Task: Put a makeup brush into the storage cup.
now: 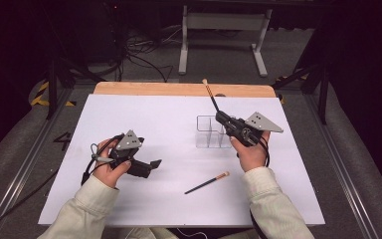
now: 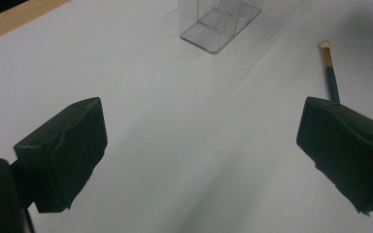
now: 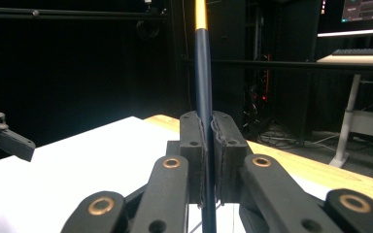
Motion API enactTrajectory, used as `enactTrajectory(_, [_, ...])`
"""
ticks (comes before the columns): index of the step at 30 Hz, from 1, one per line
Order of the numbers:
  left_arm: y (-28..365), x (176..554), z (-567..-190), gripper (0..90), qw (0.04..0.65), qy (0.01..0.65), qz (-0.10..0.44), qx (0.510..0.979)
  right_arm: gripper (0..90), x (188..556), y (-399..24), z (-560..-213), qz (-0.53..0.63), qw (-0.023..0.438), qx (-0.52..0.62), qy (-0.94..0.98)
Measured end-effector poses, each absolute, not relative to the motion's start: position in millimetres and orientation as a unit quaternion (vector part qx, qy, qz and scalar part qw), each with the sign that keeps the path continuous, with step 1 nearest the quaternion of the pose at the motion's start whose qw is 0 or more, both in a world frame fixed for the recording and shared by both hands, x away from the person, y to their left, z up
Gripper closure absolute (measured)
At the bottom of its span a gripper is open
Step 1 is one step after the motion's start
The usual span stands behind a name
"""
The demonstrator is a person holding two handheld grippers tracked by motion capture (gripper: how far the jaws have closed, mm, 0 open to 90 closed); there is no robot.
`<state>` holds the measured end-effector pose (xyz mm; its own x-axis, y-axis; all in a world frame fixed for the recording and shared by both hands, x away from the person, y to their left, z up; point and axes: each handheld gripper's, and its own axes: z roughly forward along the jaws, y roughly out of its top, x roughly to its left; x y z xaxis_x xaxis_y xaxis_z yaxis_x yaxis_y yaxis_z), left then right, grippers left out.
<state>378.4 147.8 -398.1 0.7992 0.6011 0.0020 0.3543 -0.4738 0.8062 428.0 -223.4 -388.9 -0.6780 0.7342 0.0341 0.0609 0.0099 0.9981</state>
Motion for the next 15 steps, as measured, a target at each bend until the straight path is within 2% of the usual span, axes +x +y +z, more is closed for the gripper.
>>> enactTrajectory(15, [156, 375, -401, 4.5, 0.425, 0.292, 0.15, 0.844, 85.1, 444, -216, -413, 0.625, 0.263, 0.319, 0.663])
